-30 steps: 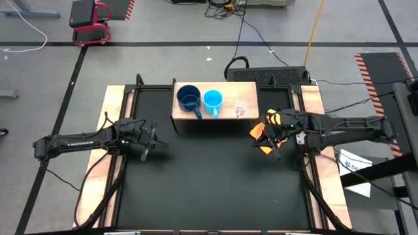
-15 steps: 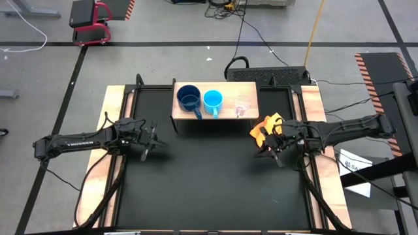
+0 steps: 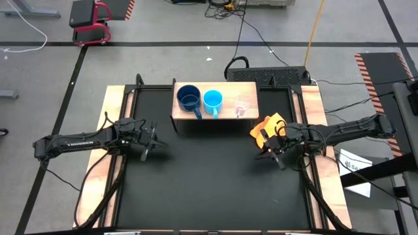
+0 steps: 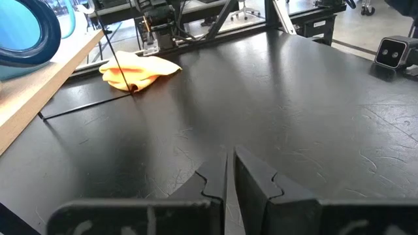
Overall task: Stack small to large cups/mugs on shelf
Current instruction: Return to Home Position
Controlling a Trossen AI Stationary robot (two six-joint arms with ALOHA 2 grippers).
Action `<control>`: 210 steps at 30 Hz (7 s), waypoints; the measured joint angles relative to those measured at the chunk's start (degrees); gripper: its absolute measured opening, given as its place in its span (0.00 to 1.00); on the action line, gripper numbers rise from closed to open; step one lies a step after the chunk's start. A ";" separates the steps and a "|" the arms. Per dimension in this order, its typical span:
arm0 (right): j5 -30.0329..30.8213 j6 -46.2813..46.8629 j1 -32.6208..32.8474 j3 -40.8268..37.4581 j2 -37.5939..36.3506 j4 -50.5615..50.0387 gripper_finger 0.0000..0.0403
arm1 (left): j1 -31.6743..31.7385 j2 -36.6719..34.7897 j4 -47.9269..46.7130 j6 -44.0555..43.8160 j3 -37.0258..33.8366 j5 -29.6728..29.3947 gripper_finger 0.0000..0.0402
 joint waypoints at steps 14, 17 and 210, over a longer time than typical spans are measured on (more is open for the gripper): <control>0.03 2.56 0.00 -8.73 -12.18 12.18 0.00 | 0.00 0.02 -0.01 -0.06 0.00 0.04 0.08; 0.04 2.56 0.00 -10.40 -13.67 13.58 0.00 | 0.00 0.02 0.35 -0.09 0.00 0.07 0.08; 7.48 -8.01 -1.66 -19.83 -40.06 2.56 0.00 | -32.18 -20.83 -12.14 1.98 4.65 -36.83 0.08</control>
